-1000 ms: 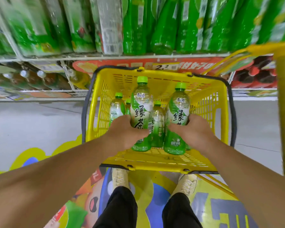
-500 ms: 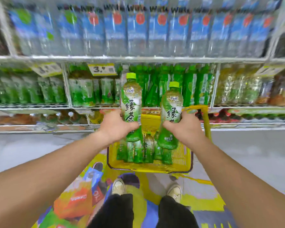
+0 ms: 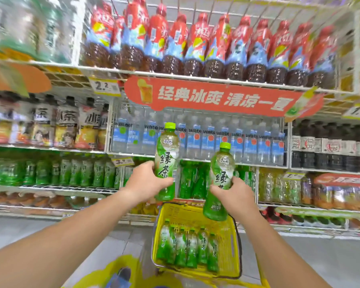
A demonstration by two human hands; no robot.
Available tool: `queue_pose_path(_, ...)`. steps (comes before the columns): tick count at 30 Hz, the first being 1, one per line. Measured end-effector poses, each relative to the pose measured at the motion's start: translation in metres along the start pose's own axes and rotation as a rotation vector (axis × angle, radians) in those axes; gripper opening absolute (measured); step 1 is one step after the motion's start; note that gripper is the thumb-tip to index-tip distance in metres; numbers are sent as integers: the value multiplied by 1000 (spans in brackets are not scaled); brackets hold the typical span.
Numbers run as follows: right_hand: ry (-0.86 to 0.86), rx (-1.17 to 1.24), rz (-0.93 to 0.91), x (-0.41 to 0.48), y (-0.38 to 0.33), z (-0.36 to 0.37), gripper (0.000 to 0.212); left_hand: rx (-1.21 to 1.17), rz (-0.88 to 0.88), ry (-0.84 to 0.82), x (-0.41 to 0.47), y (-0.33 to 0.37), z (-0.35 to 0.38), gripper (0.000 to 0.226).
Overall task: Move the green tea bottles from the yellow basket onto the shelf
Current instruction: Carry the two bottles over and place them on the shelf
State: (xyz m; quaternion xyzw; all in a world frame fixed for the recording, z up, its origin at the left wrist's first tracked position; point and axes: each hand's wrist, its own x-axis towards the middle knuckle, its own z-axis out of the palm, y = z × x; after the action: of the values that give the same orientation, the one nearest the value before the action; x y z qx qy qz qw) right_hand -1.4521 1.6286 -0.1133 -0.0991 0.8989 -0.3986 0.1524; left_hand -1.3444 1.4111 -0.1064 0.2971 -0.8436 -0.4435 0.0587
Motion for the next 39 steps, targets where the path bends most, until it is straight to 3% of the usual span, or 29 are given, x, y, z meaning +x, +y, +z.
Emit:
queue_pose_path(2,-12,-10,-56,-6,-17,-5,31,-14,-2,60,-11,8,-16,25)
queue_pose_path(4,-43,-3,-102,-9,-31,-7,23,-40,-3,127,-26,14,-30,22)
queue_pose_path(5,-52,-7,-123,-10,-38,-8,32,-50,-6,148,-33,16,-35,21)
queue_pose_path(8,-93,-62,-188,-17,-58,-5,83,-42,-44,243,-60,19,-52,21)
queue_pose_path(9,-115,-64,-221,-21,-64,-5,84,-28,-60,278,-70,19,-58,22)
queue_pose_path(14,-215,-41,-350,-44,-93,6,25,31,-130,398,-117,5,-89,24)
queue_pose_path(25,-460,13,-530,-112,-177,92,21,-15,-323,690,-222,-60,-170,29)
queue_pose_path(28,-518,18,-580,-130,-204,125,32,-26,-366,755,-241,-84,-194,32)
queue_pose_path(32,-565,-51,-607,-147,-238,174,41,-68,-380,803,-256,-118,-227,20)
queue_pose_path(39,-604,-78,-673,-162,-286,277,30,-40,-439,810,-253,-205,-302,30)
